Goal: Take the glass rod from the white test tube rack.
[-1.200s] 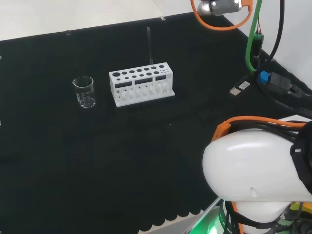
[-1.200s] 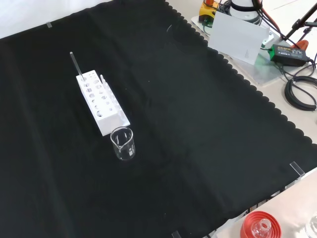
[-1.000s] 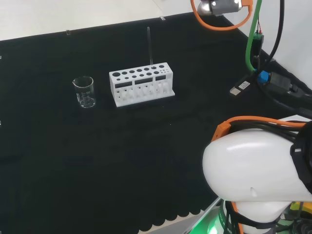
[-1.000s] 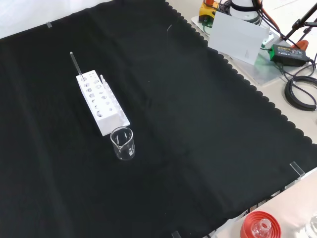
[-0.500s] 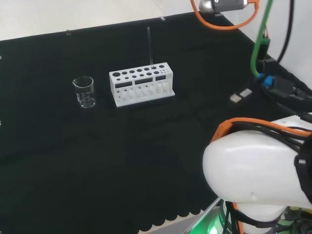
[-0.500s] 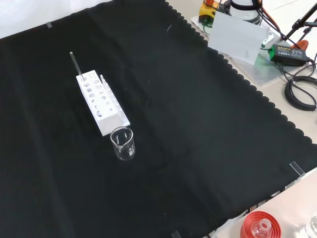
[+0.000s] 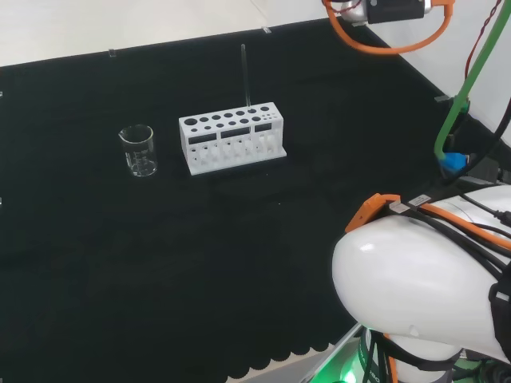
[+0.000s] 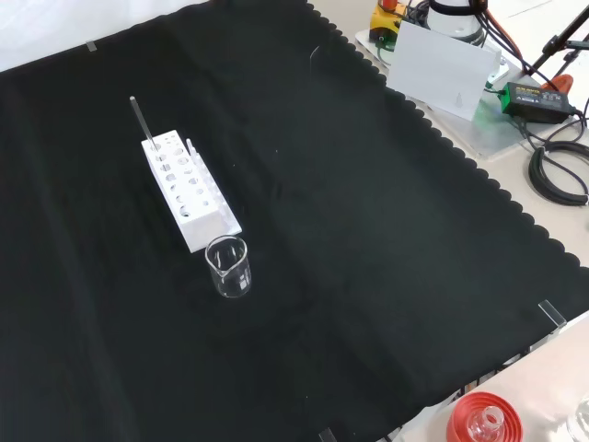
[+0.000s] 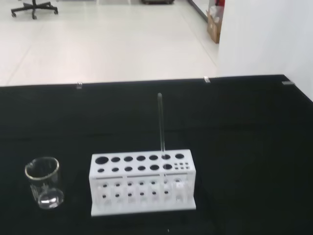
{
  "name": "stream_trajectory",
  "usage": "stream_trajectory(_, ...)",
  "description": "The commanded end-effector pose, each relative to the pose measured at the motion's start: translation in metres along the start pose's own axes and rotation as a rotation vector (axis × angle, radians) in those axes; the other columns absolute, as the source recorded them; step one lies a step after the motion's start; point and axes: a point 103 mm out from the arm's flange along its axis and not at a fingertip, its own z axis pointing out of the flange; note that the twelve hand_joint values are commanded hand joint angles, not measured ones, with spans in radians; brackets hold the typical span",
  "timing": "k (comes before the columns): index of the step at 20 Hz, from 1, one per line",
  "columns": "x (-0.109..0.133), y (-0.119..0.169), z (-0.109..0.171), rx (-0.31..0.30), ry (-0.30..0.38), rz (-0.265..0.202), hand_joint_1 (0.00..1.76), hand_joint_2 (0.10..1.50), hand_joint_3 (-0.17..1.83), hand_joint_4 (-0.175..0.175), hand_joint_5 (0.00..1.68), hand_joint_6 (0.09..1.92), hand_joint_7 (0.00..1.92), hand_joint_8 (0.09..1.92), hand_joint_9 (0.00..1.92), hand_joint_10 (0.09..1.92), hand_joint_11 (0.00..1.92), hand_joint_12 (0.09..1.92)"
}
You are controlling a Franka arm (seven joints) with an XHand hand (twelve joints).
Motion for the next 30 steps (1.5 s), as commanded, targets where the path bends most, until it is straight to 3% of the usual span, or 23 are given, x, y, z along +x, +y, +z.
stream_trajectory(1, 0.001, -0.004, 0.009, 0.04, -0.015, 0.021, 0.4, 1.06, 0.07, -0.017, 0.05, 0.09, 0.0, 0.51, 0.02, 0.9, 0.0, 1.34)
stream_trajectory(5, -0.003, -0.005, 0.009, 0.031, -0.021, 0.019, 0.4, 1.05, 0.07, -0.018, 0.05, 0.09, 0.0, 0.53, 0.02, 0.9, 0.0, 1.37)
stream_trajectory(9, -0.005, -0.005, 0.009, 0.02, -0.02, 0.015, 0.41, 1.05, 0.07, -0.017, 0.07, 0.09, 0.0, 0.6, 0.06, 0.91, 0.0, 1.5)
stream_trajectory(16, -0.021, 0.007, 0.002, 0.003, -0.012, -0.009, 0.42, 1.05, 0.08, -0.023, 0.12, 0.09, 0.03, 0.72, 0.18, 0.91, 0.16, 1.5)
stream_trajectory(17, -0.023, 0.008, 0.002, -0.008, 0.022, 0.021, 0.43, 1.05, 0.08, -0.024, 0.12, 0.09, 0.04, 0.73, 0.2, 0.9, 0.18, 1.5)
stream_trajectory(19, -0.01, 0.019, 0.002, -0.008, 0.02, -0.029, 0.43, 1.05, 0.09, -0.026, 0.14, 0.09, 0.06, 0.74, 0.22, 0.9, 0.21, 1.49)
stream_trajectory(22, -0.014, 0.034, 0.006, -0.006, 0.038, -0.032, 0.43, 1.05, 0.09, -0.027, 0.15, 0.09, 0.09, 0.75, 0.25, 0.89, 0.24, 1.48)
stream_trajectory(25, -0.007, 0.044, 0.007, -0.021, 0.004, -0.034, 0.43, 1.04, 0.09, -0.029, 0.16, 0.09, 0.11, 0.76, 0.27, 0.89, 0.25, 1.48)
stream_trajectory(30, -0.019, 0.069, 0.011, 0.023, 0.02, -0.04, 0.44, 1.04, 0.09, -0.032, 0.18, 0.09, 0.14, 0.77, 0.3, 0.88, 0.28, 1.46)
